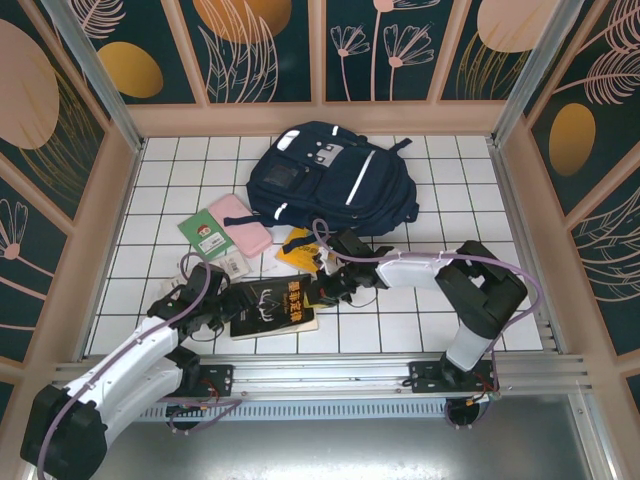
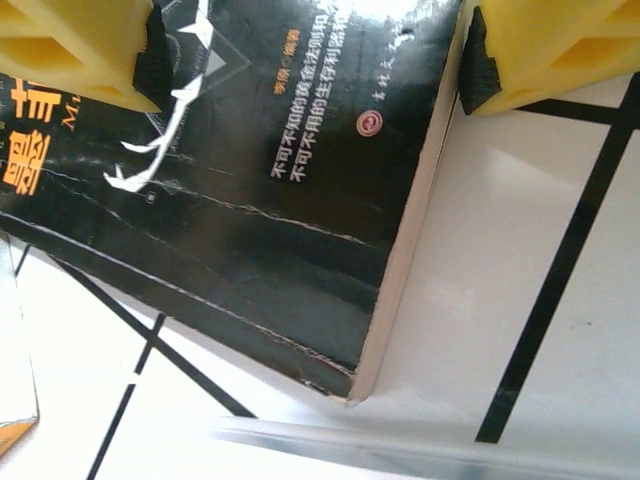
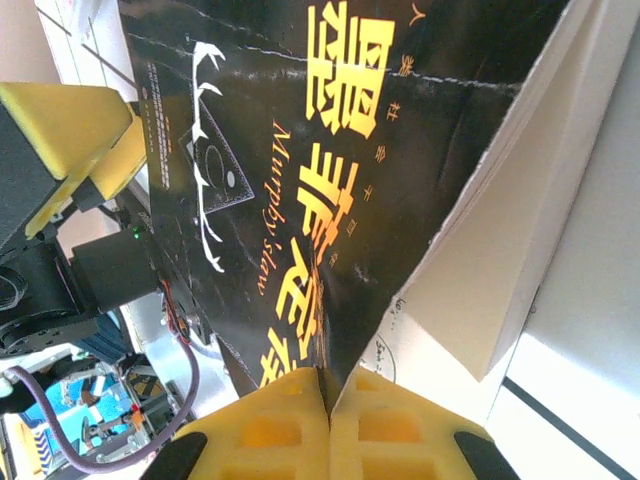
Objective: Pack books, pencil case, and school supplies into a backpack
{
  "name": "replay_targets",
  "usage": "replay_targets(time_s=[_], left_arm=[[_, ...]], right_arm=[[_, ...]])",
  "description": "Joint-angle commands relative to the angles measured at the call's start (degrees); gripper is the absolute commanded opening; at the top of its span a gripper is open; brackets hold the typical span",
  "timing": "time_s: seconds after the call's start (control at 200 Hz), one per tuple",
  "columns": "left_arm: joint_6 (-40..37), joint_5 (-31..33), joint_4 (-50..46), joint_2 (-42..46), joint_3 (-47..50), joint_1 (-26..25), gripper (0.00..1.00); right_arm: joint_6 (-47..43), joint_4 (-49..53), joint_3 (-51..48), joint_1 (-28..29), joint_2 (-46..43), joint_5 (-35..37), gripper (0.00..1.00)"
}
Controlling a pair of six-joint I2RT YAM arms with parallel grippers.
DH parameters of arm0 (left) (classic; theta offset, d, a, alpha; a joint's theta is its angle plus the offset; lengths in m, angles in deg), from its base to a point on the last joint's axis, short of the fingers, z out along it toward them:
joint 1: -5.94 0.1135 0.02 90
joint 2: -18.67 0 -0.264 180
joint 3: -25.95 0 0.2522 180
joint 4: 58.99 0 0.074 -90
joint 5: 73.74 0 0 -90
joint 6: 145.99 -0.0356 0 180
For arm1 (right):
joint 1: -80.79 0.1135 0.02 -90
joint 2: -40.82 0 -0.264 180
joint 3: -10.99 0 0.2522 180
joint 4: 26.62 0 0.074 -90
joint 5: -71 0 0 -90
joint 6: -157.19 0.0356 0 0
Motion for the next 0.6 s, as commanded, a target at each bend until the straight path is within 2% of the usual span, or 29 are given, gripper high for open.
replay_targets(time_s=[0.0, 0.14, 0.35, 0.52, 0.596], left_arm=[[-2.47, 2.86, -1.36, 1.04, -4.73, -0.45, 0.78], [-3.06, 2.88, 1.68, 0.35, -4.42, -0.40, 0.79], [-3.70, -0.86, 13.46, -3.98, -2.13, -0.45, 0.80], [-8.50, -0.80, 18.26, -7.75, -4.02, -0.40, 0.81], [-11.11, -1.81, 21.11, -9.38, -4.20, -0.45, 0.81]], right_arm=[[-2.66, 1.34, 0.35, -0.06, -4.87, 0.60, 0.00], [-6.37, 4.95, 1.24, -0.29, -11.00, 3.55, 0.00], [-12.15, 10.26, 2.62, -0.56, -16.11, 5.82, 0.00], [-18.07, 14.49, 2.88, -0.85, -18.02, 13.30, 0.00], [-18.52, 13.81, 1.76, -2.48, -18.32, 12.49, 0.00]])
